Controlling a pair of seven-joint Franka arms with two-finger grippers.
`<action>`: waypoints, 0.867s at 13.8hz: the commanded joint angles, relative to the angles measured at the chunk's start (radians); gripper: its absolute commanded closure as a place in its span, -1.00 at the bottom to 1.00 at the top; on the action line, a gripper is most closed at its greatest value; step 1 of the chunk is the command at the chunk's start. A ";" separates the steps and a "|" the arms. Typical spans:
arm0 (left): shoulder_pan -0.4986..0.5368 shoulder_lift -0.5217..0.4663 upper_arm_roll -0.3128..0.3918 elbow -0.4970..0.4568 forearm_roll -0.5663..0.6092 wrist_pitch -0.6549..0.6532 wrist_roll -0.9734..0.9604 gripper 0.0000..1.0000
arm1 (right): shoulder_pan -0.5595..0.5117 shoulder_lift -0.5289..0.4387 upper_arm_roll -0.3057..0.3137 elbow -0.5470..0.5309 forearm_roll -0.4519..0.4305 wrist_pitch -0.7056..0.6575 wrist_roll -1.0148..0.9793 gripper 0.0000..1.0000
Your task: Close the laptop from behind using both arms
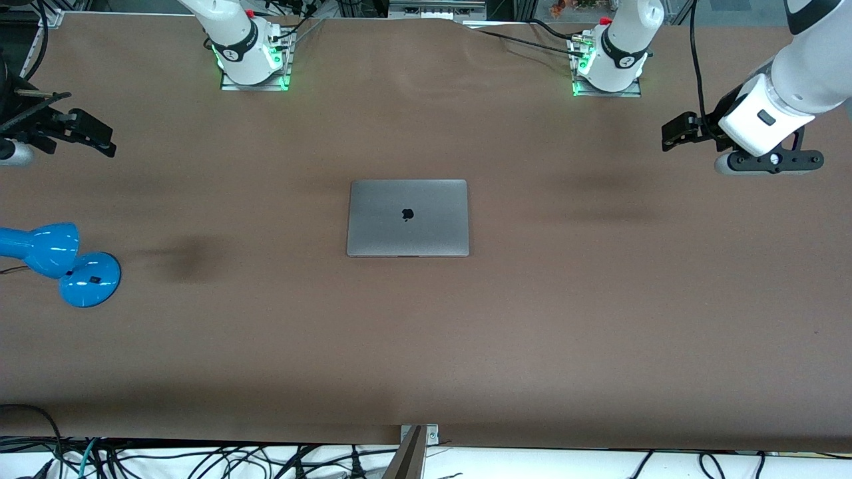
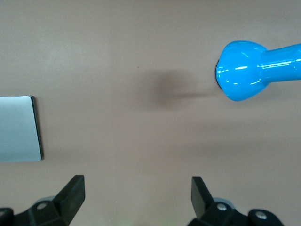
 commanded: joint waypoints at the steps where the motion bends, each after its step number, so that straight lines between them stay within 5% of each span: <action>1: 0.071 0.012 -0.080 0.049 0.012 -0.026 0.001 -1.00 | -0.009 0.004 0.008 0.017 0.016 -0.012 -0.006 -1.00; 12: 0.065 0.003 -0.082 0.077 -0.004 -0.034 0.005 -1.00 | -0.009 0.005 0.007 0.017 0.018 -0.012 -0.009 -1.00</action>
